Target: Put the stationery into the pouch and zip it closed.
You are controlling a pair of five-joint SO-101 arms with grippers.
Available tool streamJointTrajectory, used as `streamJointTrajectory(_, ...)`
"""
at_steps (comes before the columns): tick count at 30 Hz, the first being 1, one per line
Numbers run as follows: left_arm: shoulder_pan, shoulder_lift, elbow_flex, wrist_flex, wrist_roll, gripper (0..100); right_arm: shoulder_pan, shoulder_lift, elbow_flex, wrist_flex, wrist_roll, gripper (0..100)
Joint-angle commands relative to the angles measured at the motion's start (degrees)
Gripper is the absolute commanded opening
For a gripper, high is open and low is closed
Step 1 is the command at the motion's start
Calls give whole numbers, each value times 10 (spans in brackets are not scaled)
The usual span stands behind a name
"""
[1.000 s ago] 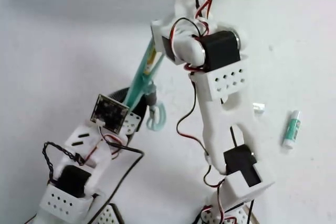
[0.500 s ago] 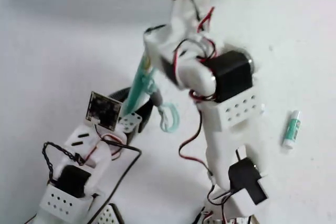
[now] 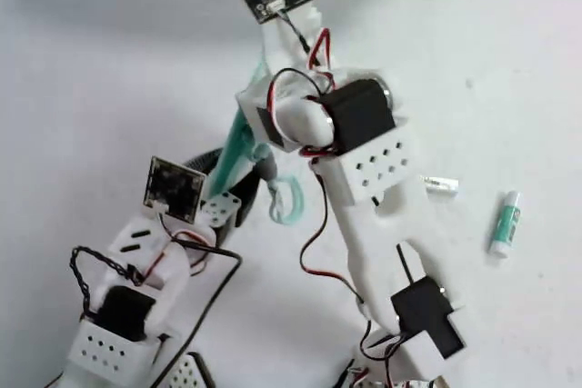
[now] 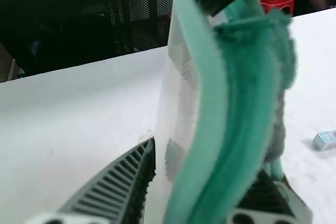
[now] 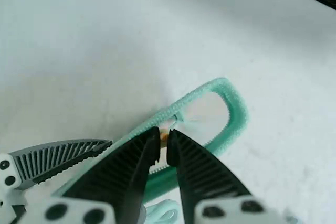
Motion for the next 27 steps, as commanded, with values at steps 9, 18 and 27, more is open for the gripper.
streamJointTrajectory(9,-6,-9,-11,-1,9,201,-20,-86,-59,34,16,302)
streamJointTrajectory(18,-3,-9,-12,-2,4,47,204,-138,-205,35,12,256)
streamJointTrajectory(27,-7,-9,-13,-2,4,42,448,-140,113,-7,51,201)
